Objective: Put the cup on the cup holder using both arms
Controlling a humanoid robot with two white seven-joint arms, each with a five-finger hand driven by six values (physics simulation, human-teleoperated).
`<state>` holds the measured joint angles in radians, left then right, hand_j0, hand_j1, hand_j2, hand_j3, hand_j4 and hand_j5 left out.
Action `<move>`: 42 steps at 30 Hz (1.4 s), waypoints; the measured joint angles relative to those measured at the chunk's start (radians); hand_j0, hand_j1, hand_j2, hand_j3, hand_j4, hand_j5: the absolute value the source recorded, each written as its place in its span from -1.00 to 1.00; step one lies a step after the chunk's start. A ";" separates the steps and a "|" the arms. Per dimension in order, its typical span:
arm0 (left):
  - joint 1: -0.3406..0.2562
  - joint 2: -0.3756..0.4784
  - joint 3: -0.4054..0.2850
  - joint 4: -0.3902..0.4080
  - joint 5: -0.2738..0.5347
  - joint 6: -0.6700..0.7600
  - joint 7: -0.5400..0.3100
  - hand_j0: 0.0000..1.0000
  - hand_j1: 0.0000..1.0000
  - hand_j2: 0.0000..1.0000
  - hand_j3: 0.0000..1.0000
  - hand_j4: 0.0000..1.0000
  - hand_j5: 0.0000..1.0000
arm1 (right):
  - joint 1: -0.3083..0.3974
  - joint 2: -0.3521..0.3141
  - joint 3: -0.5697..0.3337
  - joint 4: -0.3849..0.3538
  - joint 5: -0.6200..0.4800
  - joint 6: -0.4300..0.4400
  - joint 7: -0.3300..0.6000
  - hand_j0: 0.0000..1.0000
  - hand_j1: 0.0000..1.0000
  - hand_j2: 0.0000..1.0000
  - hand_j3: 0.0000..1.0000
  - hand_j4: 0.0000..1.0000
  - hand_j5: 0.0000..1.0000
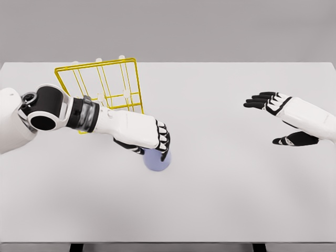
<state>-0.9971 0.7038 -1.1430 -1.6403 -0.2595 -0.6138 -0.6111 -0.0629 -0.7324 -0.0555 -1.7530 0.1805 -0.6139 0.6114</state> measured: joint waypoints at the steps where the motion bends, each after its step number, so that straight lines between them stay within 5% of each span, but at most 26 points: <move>1: 0.000 0.001 0.000 -0.001 0.001 0.000 0.000 -0.05 -0.05 -0.05 -0.05 -0.05 -0.05 | 0.000 0.000 0.000 0.000 0.000 0.000 0.000 1.00 1.00 1.00 1.00 1.00 1.00; 42: -0.164 0.154 0.039 -0.106 0.208 0.000 -0.001 -0.06 -0.06 -0.06 -0.06 -0.06 -0.06 | 0.000 0.002 0.000 0.000 0.000 0.000 0.000 1.00 1.00 1.00 1.00 1.00 1.00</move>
<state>-1.1612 0.8578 -1.1043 -1.7460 -0.0512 -0.6137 -0.6117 -0.0629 -0.7308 -0.0553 -1.7530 0.1807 -0.6139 0.6114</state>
